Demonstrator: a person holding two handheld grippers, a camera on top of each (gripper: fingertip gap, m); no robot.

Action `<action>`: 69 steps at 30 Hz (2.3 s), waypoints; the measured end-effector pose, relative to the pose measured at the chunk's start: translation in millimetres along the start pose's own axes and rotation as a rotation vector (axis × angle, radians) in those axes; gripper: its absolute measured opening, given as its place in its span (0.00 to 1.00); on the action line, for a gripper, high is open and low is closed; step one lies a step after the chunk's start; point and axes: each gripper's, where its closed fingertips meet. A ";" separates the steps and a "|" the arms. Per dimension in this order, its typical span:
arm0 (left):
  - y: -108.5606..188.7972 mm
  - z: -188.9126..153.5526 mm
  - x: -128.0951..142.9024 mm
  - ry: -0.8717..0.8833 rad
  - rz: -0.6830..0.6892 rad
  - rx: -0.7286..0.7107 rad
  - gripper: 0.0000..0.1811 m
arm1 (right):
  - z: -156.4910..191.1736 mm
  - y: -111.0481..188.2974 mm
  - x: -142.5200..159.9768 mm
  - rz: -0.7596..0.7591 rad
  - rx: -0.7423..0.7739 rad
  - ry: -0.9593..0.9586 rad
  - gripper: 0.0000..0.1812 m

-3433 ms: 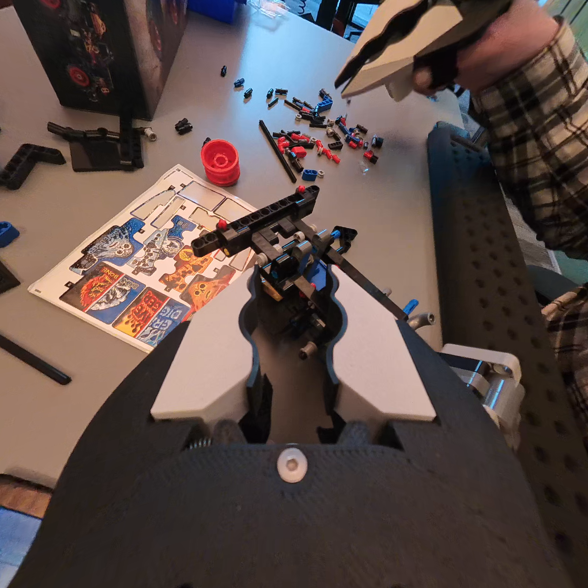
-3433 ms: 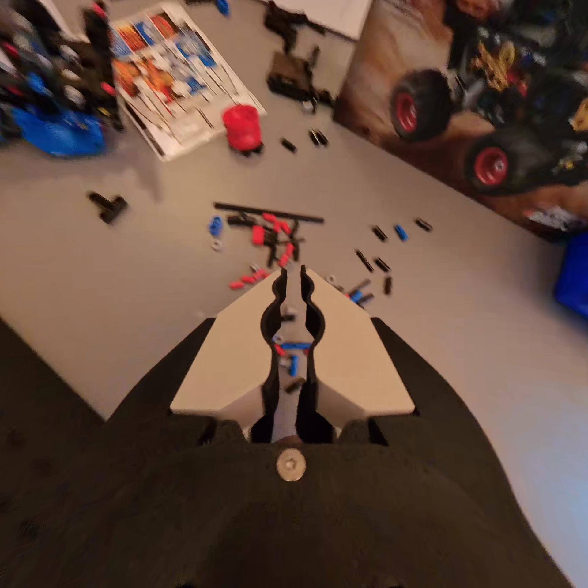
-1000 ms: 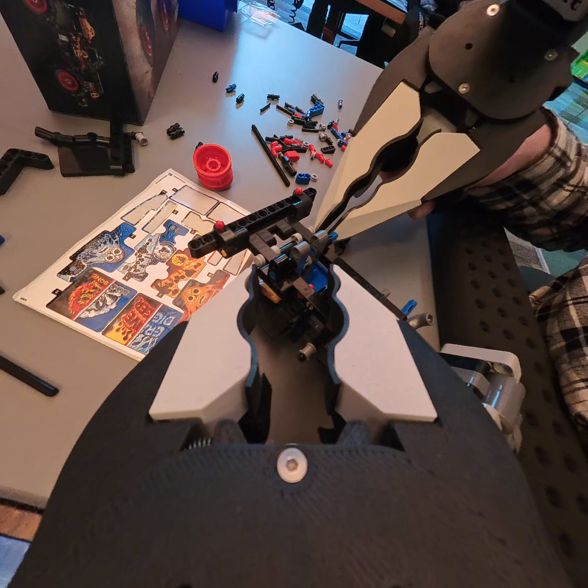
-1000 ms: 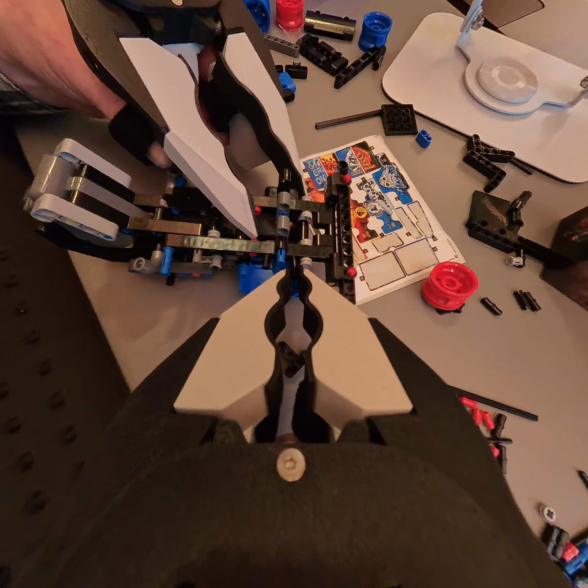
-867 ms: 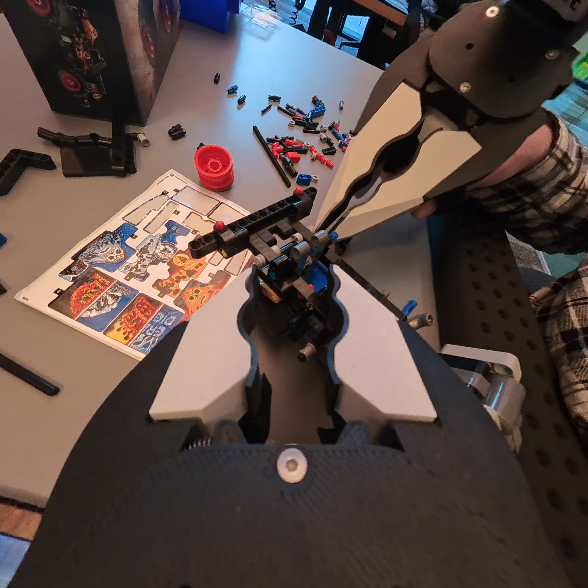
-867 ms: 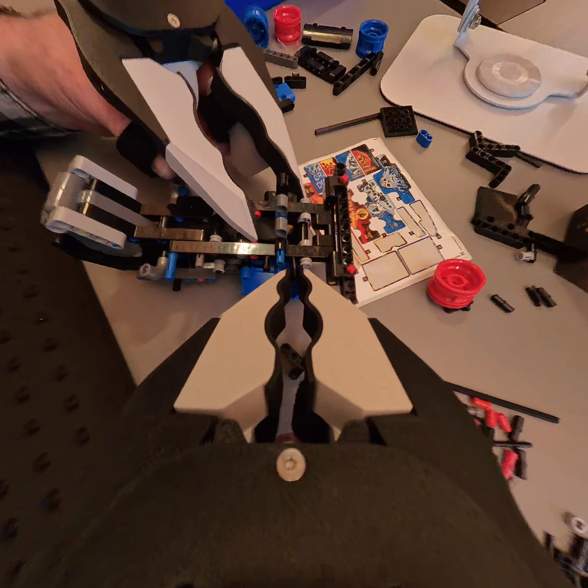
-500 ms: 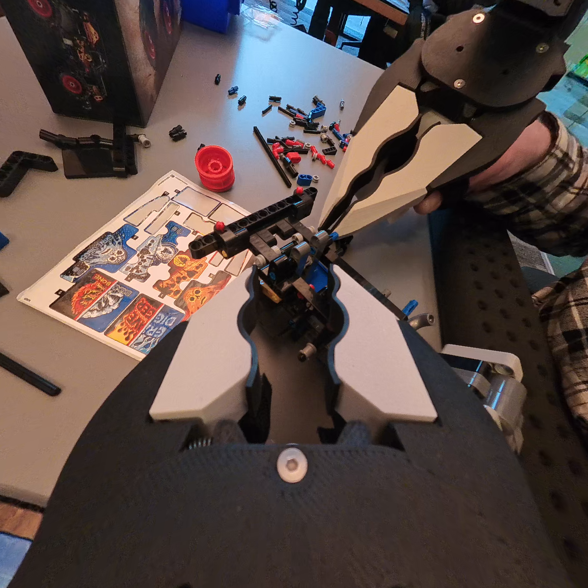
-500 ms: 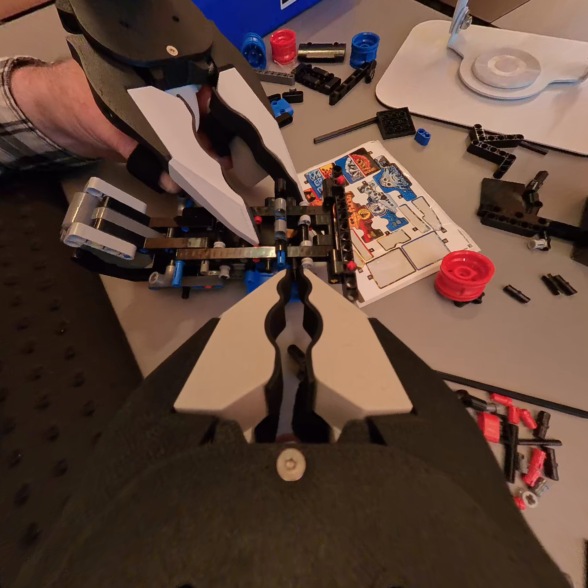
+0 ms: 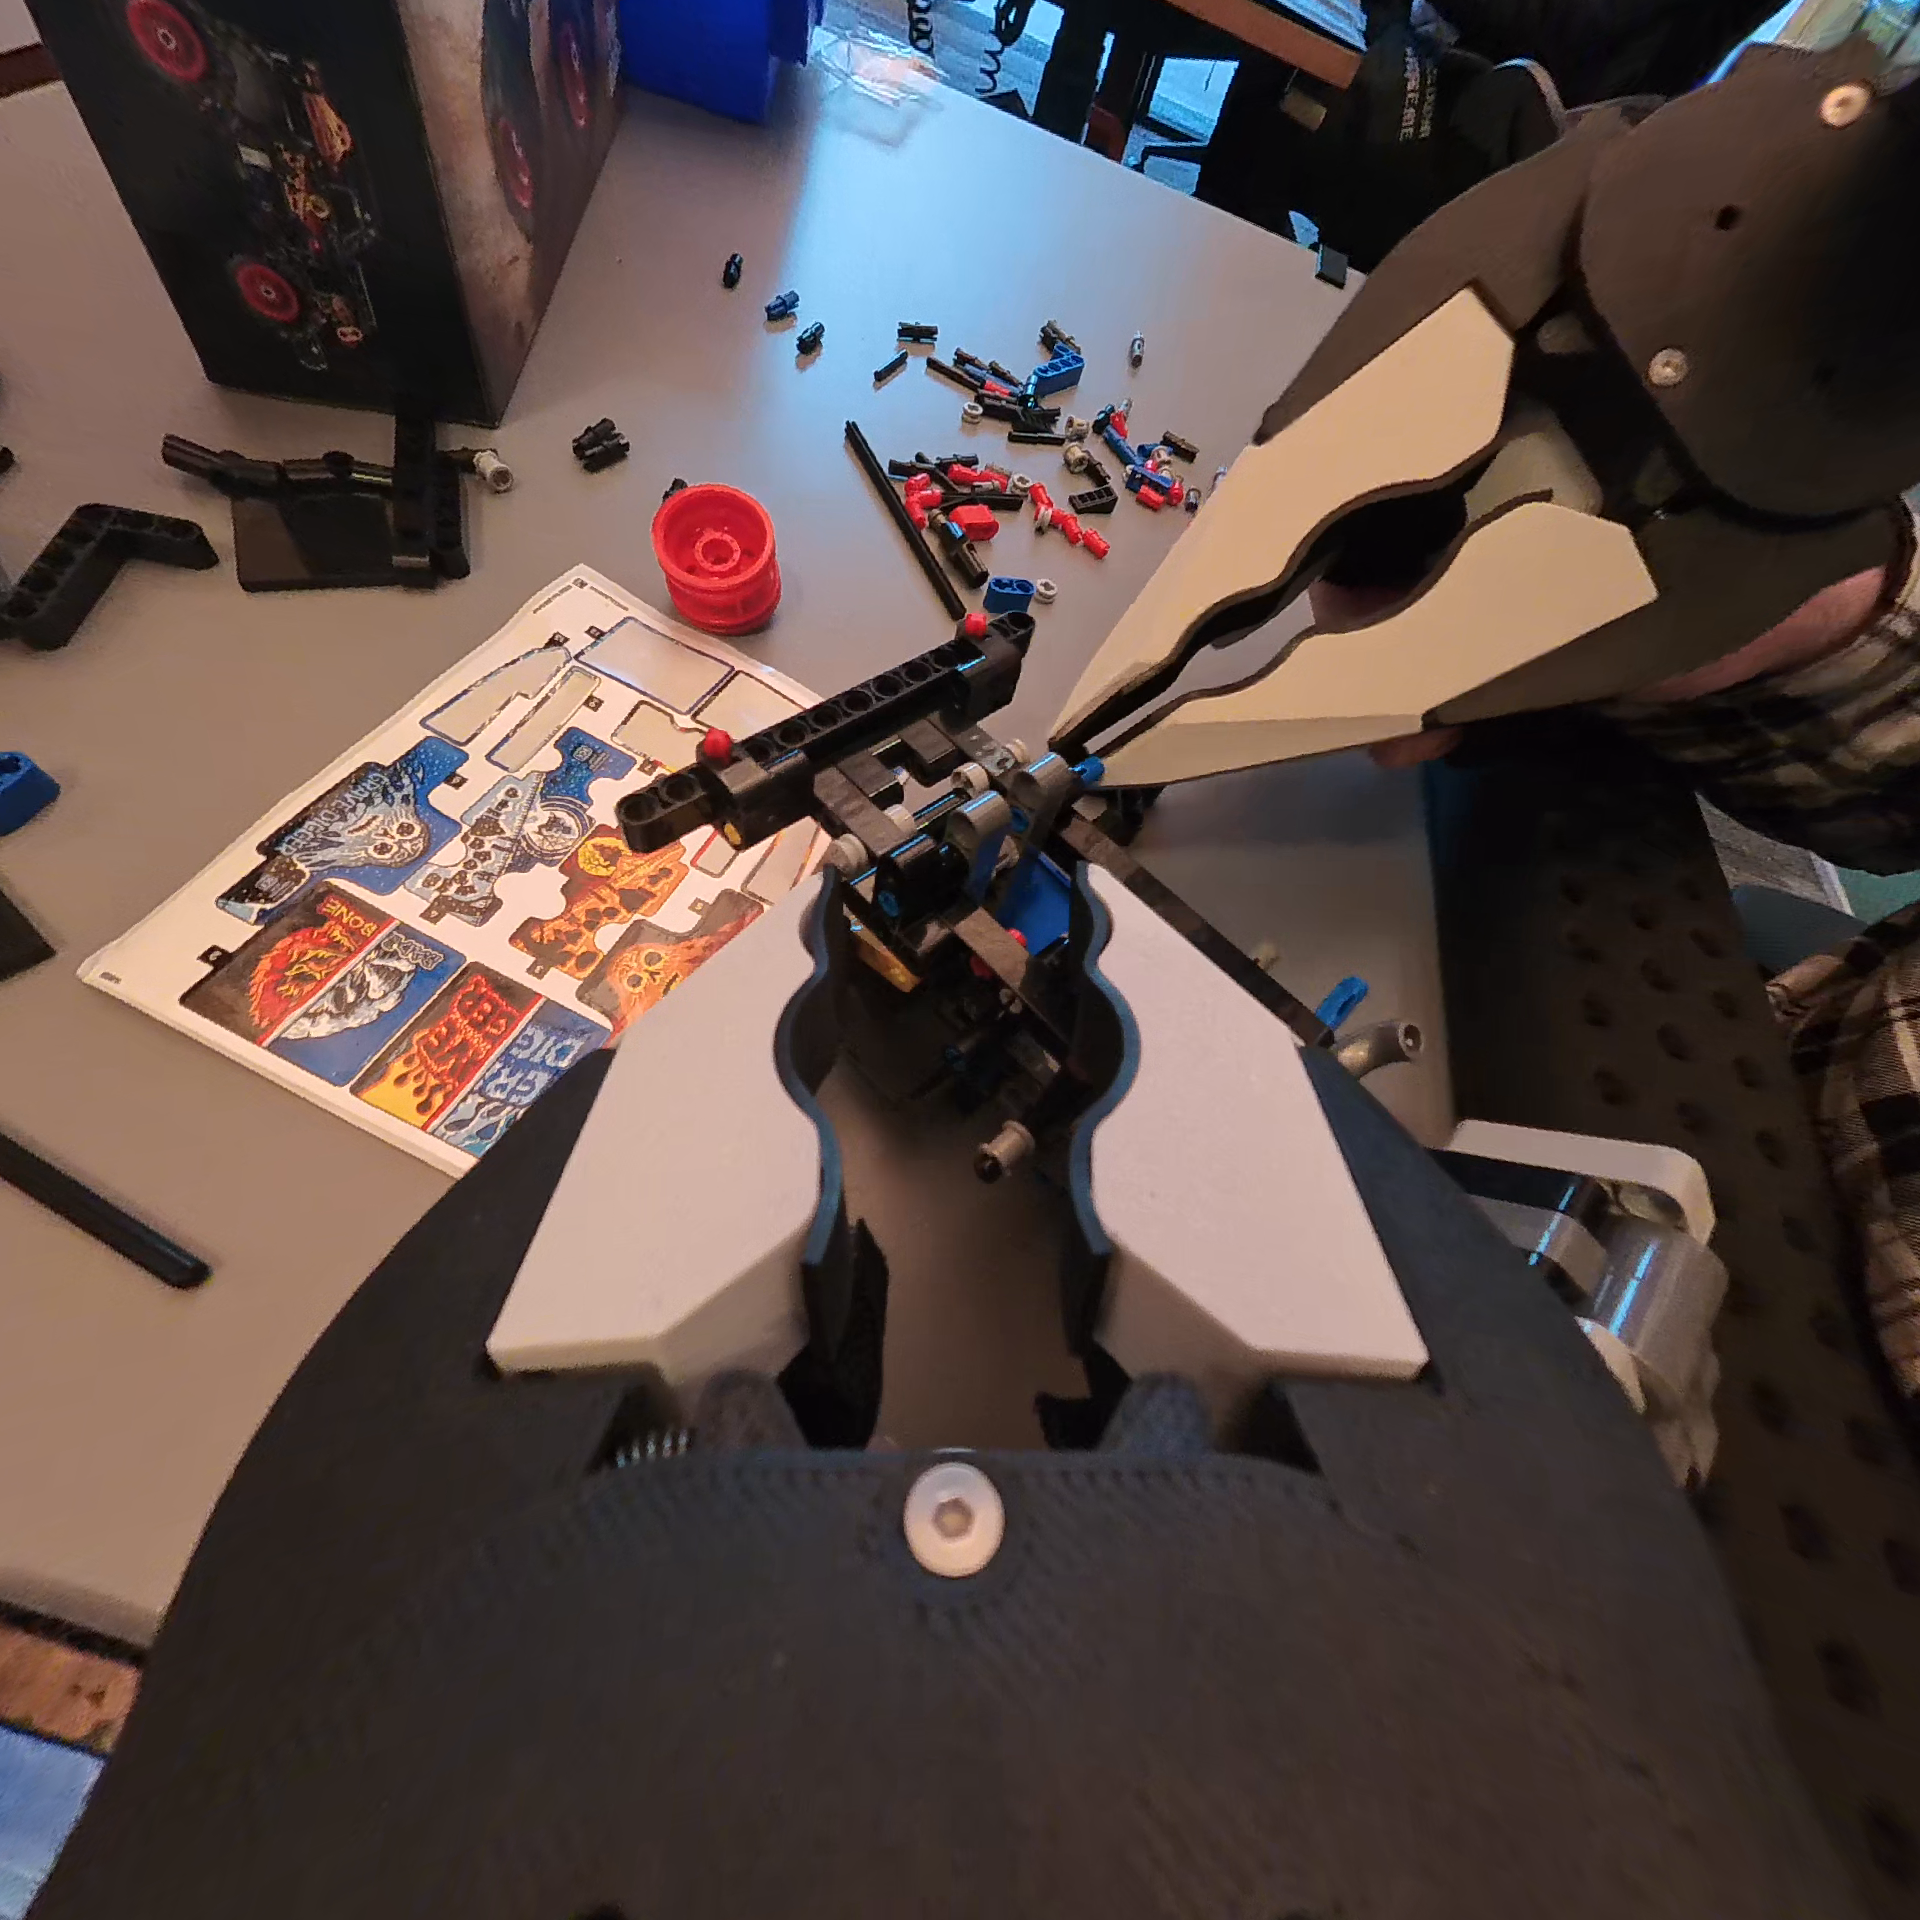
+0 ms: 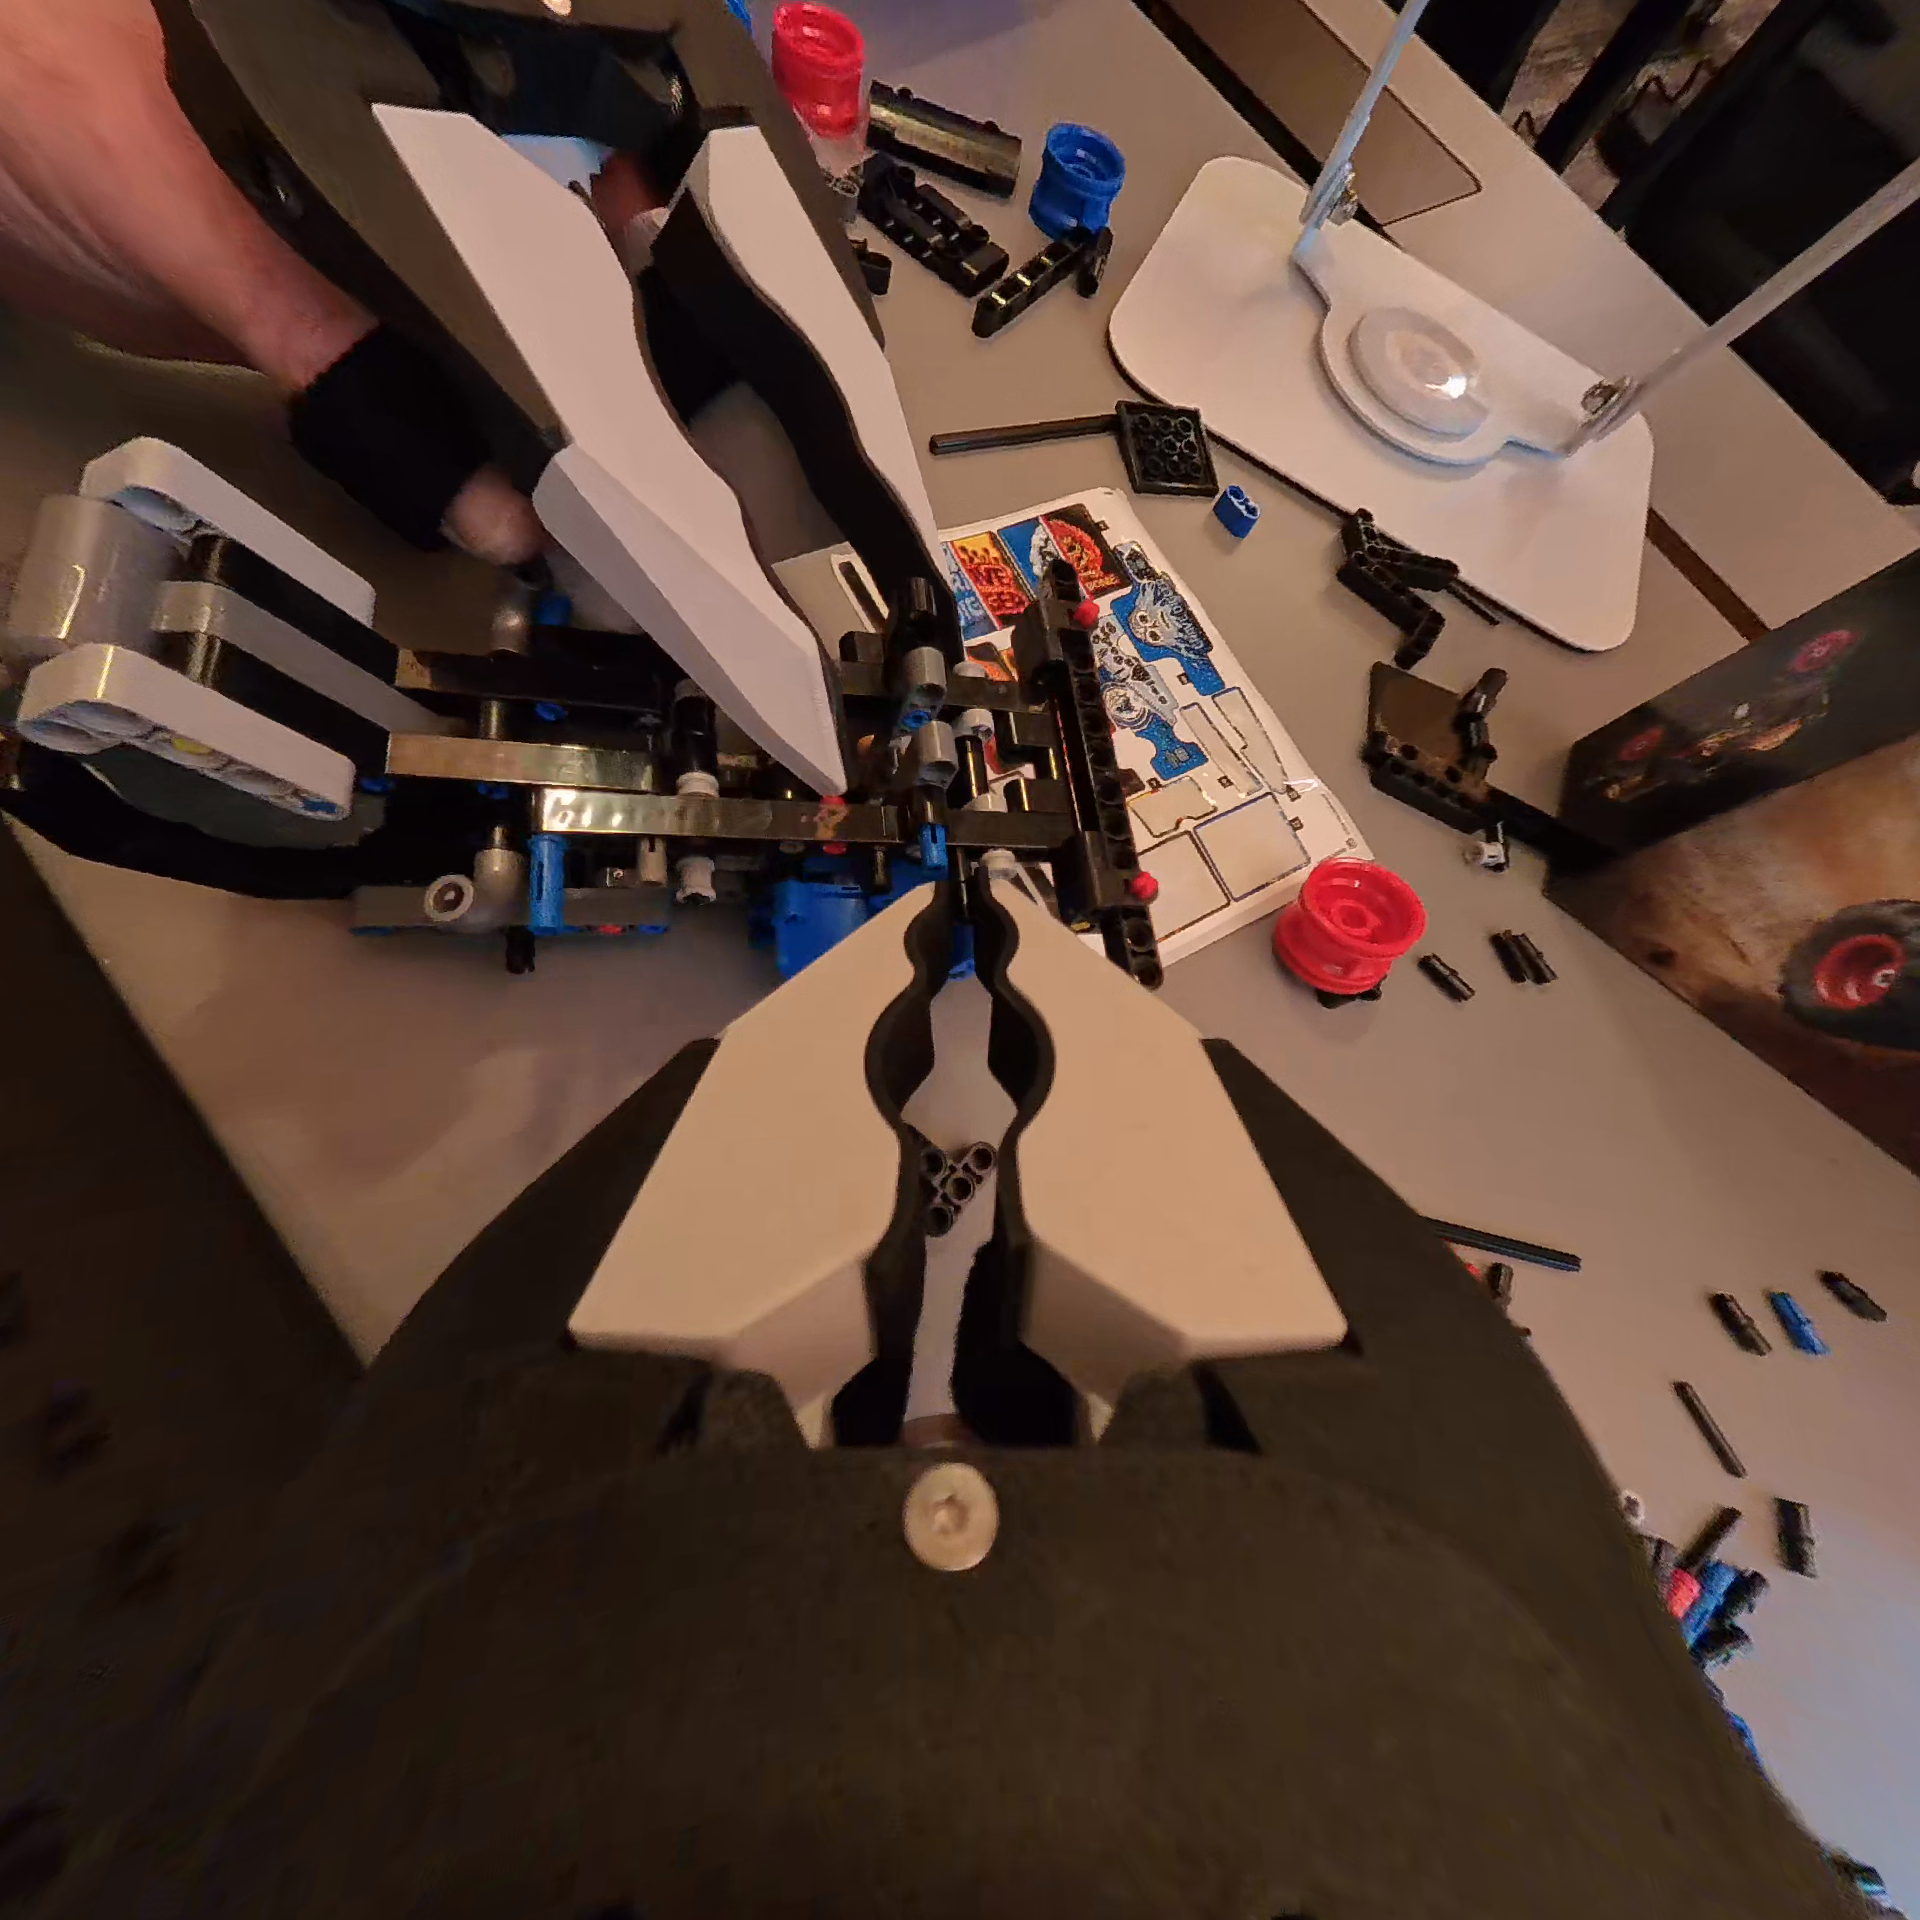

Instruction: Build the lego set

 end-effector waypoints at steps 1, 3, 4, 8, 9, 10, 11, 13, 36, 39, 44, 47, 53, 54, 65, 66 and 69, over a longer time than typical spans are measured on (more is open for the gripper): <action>0.2 0.3 -0.1 0.002 -0.001 -0.001 0.23 | -0.2 0.0 -0.4 -0.003 0.006 0.000 0.00; 0.4 0.8 -0.1 0.003 -0.002 -0.005 0.23 | -0.3 -0.8 -1.0 -0.007 0.021 0.005 0.00; 0.5 1.2 -0.1 0.005 -0.003 -0.007 0.23 | -0.7 -0.7 -1.5 -0.008 0.028 0.010 0.00; 0.4 2.4 -0.8 0.009 -0.006 -0.015 0.22 | -2.0 -0.8 -3.3 -0.001 0.077 0.055 0.00; 0.4 2.5 -0.8 0.009 -0.007 -0.017 0.22 | -1.4 -1.1 -3.9 0.002 0.088 0.069 0.00; 0.2 2.6 -0.8 0.011 -0.006 -0.016 0.22 | -1.1 -1.7 -4.0 0.008 0.101 0.084 0.00; 0.3 2.6 -0.9 0.011 -0.007 -0.018 0.22 | -1.0 -1.8 -4.7 0.011 0.114 0.099 0.00; 0.5 3.1 -1.1 0.014 -0.009 -0.019 0.22 | -0.2 -2.5 -5.6 -0.013 0.090 0.066 0.00; 0.2 1.5 -0.7 0.007 -0.001 0.004 0.22 | -157.5 96.1 104.4 0.030 0.198 -0.253 0.05; 0.1 1.4 -0.6 0.011 0.001 0.009 0.22 | -209.5 105.8 141.3 0.103 0.240 -0.298 0.08; 0.1 1.4 -0.5 0.013 0.002 0.011 0.22 | -265.3 75.5 187.0 0.204 0.236 -0.312 0.08; 0.1 1.5 -0.4 0.014 0.002 0.012 0.22 | -289.8 53.5 206.6 0.243 0.254 -0.322 0.08; 0.2 1.3 -0.3 0.016 0.003 0.018 0.22 | -311.5 27.3 217.2 0.219 0.257 -0.437 0.09; 0.2 1.3 -0.3 0.016 0.003 0.018 0.22 | -312.7 26.2 217.1 0.216 0.254 -0.443 0.08; 0.3 1.2 -0.2 0.011 0.004 0.018 0.22 | -313.6 33.1 213.5 0.177 0.256 -0.446 0.01; 0.2 1.1 -0.2 0.012 0.004 0.018 0.22 | -313.6 33.9 213.4 0.180 0.255 -0.439 0.01; 0.2 1.2 -0.1 0.012 0.004 0.019 0.22 | -307.2 34.2 209.4 0.166 0.210 -0.444 0.01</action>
Point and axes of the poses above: each gripper's, where its closed fingertips meet, y back along the fingers, x out of its underside, z = x × y across the jaws, and after that the axes turned 6 degrees about y, right-handed
